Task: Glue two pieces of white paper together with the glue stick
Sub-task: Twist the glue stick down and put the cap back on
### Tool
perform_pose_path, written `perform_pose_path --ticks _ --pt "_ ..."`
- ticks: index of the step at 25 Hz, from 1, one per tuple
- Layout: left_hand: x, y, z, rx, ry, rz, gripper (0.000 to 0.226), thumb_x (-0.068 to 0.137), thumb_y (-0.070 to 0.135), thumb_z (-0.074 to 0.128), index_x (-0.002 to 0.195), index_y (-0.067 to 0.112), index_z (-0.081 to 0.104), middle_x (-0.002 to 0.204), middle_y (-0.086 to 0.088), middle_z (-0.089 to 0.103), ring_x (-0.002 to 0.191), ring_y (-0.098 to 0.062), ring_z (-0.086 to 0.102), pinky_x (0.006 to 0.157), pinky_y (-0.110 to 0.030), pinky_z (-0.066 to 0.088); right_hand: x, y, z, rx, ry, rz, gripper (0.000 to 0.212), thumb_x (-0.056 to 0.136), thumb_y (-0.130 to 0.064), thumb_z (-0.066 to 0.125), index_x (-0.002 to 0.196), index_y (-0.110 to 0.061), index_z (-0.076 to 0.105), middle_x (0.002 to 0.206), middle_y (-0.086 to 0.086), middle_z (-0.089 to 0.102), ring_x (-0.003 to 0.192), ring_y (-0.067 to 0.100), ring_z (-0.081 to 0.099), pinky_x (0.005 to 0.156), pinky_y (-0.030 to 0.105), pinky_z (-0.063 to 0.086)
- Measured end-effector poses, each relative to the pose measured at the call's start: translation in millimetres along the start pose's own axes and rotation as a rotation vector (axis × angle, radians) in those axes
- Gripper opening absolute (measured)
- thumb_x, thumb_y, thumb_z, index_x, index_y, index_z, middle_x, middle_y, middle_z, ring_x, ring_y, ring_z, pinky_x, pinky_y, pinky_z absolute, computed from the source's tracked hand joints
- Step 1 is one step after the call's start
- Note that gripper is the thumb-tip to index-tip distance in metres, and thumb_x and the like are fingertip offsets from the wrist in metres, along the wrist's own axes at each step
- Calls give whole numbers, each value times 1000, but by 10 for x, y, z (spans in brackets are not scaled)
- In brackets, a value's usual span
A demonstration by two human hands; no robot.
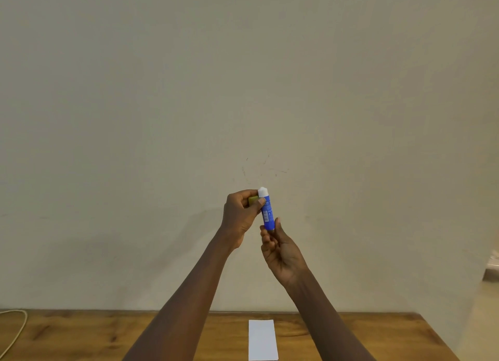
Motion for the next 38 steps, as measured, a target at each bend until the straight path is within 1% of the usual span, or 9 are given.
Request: perform_pose_path --ticks 4,6,8,11,19,24,29,34,38 --pt "-2 23 34 9 -2 3 27 84 1 56 110 -3 58 107 -25 64 89 -27 60 84 -35 50 6 -81 22 61 6 -175 5 83 -2 54 83 -5 58 83 14 63 66 19 68 55 20 58" --pt "-12 8 21 14 14 -6 26 84 2 56 109 -4 58 107 -26 64 90 -29 60 87 -38 51 -5 -105 27 56 7 -223 16 81 8 52 78 -7 57 88 15 60 76 23 63 59 22 59" --pt "-11 -3 4 14 17 -11 27 84 3 57 110 -4 58 108 -25 64 91 -29 60 89 -41 51 -17 -88 41 32 -3 -166 5 84 -8 55 82 -6 59 83 14 64 73 22 66 59 23 59" --pt "-14 4 -11 15 17 -10 27 84 3 56 110 -3 58 108 -24 64 90 -28 60 87 -38 51 -23 -19 31 -49 2 -16 41 85 -41 48 88 -1 61 62 8 70 51 12 66 49 18 57" --pt "-19 21 -10 -11 35 -28 27 84 1 56 110 -4 58 108 -26 64 90 -29 60 86 -38 51 -12 -93 67 26 -22 -215 11 81 1 56 84 -9 57 85 14 63 71 17 64 58 20 57" --pt "-32 16 -28 23 16 -17 27 84 4 56 110 -3 57 108 -24 64 90 -27 60 86 -37 51 -12 47 55 -184 -5 65 57 85 -54 38 84 -3 65 54 4 67 45 11 61 45 17 53" --pt "-39 29 -41 -10 41 -31 28 84 3 56 111 -4 57 107 -24 64 92 -30 59 90 -42 50 -23 70 114 -8 -26 20 33 86 -35 50 81 -4 60 47 0 62 38 7 54 41 14 49" --pt "-43 57 -29 -51 48 -42 25 85 2 55 108 -5 58 96 -17 62 89 -29 59 86 -41 51 -6 -30 114 45 -62 -185 12 84 -6 53 93 -6 61 81 10 69 65 12 70 62 21 59" --pt "-39 83 -34 -20 27 -23 26 85 4 55 110 -4 57 100 -18 63 89 -28 59 85 -37 51 -45 -5 150 -51 -90 -47 46 84 -45 48 85 -3 67 65 7 72 54 12 67 52 20 57"
Point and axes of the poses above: each hand's wrist, its own x-axis towards the middle knuckle, its own z-axis out of the palm, y = z × x, the point moved 8 cm from there along x, towards the middle knuckle
